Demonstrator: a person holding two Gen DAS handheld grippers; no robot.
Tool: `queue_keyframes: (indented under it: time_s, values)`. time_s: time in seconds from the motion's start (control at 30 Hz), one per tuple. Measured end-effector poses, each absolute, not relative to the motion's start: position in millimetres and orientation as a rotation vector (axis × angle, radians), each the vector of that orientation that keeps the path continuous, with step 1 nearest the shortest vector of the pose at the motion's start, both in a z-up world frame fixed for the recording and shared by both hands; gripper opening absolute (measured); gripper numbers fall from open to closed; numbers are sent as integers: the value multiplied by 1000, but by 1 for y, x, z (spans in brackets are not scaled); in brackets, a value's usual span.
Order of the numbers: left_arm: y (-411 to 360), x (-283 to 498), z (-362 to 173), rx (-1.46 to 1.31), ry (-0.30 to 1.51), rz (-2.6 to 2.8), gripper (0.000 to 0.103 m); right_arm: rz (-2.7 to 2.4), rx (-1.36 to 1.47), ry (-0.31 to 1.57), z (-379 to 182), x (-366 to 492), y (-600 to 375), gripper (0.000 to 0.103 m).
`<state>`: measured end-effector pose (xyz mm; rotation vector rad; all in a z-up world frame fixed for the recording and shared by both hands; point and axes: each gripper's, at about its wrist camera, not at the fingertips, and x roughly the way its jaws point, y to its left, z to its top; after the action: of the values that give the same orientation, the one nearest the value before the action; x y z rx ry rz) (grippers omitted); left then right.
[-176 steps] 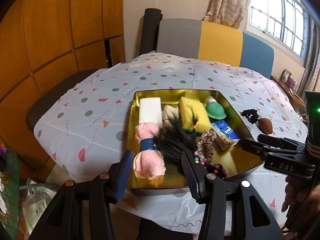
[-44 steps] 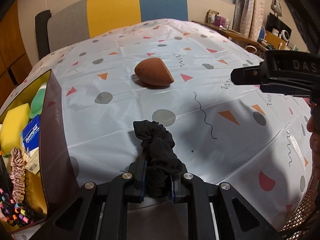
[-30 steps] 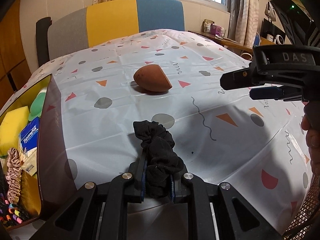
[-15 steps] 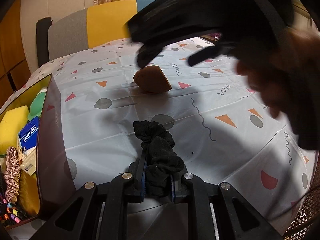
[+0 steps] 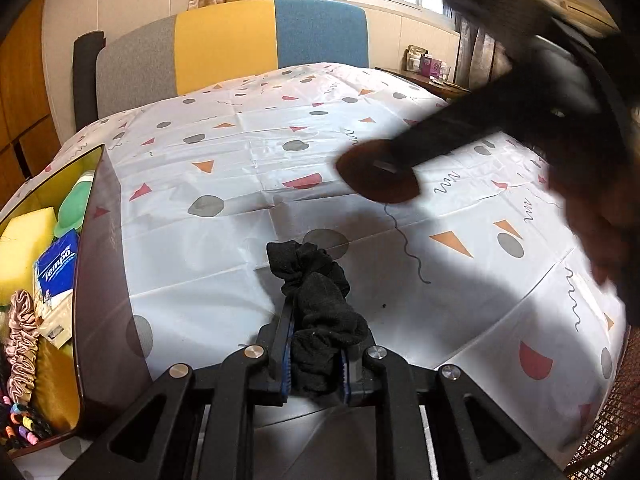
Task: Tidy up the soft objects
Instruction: 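Grasp the brown makeup sponge with the right tool and lift it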
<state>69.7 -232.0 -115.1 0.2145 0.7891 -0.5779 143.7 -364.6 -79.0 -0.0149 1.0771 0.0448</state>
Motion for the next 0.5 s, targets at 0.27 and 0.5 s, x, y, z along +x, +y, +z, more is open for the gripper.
queue_keyframes:
  time_s: [0.27,0.5]
  values:
    - [-237,70,-112,255,799,-565,16,15,-12,1051,-96,85,-377,38]
    - [-232,64,-84,218,788,-578,15,10,-9,1024,-100,87,-379,37]
